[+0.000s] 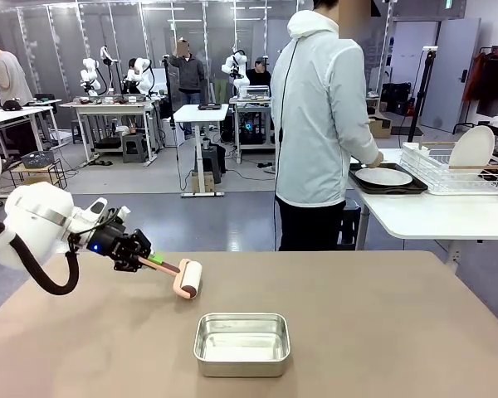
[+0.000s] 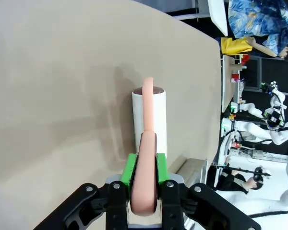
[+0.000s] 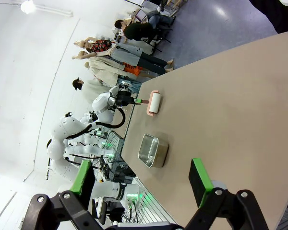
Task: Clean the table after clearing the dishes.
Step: When the right (or left) Handle tray is removed, use the right hand (or left hand) to clean the right (or left) side of the table with the Lint Roller.
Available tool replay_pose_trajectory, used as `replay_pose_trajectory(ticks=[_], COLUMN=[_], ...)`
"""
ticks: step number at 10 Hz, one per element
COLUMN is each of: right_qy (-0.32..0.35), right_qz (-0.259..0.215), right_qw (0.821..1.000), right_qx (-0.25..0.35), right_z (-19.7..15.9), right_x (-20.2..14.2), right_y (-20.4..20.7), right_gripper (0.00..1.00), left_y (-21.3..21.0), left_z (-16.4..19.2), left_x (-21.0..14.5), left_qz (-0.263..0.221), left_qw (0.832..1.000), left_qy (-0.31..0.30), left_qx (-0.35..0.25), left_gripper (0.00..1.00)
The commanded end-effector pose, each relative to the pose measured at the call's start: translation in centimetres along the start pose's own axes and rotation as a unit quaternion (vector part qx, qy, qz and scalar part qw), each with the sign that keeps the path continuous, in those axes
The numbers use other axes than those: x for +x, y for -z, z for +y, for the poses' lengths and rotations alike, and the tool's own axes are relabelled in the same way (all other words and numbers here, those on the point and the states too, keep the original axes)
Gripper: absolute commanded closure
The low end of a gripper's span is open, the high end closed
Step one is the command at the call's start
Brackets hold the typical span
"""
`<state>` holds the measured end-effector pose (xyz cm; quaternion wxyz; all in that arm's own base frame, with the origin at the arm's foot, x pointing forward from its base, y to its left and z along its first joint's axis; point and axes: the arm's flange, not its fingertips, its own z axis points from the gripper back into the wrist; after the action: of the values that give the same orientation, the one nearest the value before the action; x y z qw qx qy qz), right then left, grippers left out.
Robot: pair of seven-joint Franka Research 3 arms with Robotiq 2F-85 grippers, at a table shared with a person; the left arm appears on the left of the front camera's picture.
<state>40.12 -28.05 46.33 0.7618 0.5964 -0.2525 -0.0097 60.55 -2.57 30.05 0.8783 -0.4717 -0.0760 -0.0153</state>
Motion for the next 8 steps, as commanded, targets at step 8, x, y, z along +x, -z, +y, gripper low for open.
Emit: replay_pose_trajectory(ticks=[8], right_qy=[-0.007], right_qz=[0.0], right_qw=[1.0], right_qx=[0.004], right_z=[0.3], right_x=[-0.3], right_y=[0.0], right_gripper=[0.0], left_y=[-11.1], left_z=[13.6], left_x=[1.9], left_qz=[-0.063], left_qw=[0.993], left_qy=[-0.016], left_qx=[0.101], left_gripper=[0.78])
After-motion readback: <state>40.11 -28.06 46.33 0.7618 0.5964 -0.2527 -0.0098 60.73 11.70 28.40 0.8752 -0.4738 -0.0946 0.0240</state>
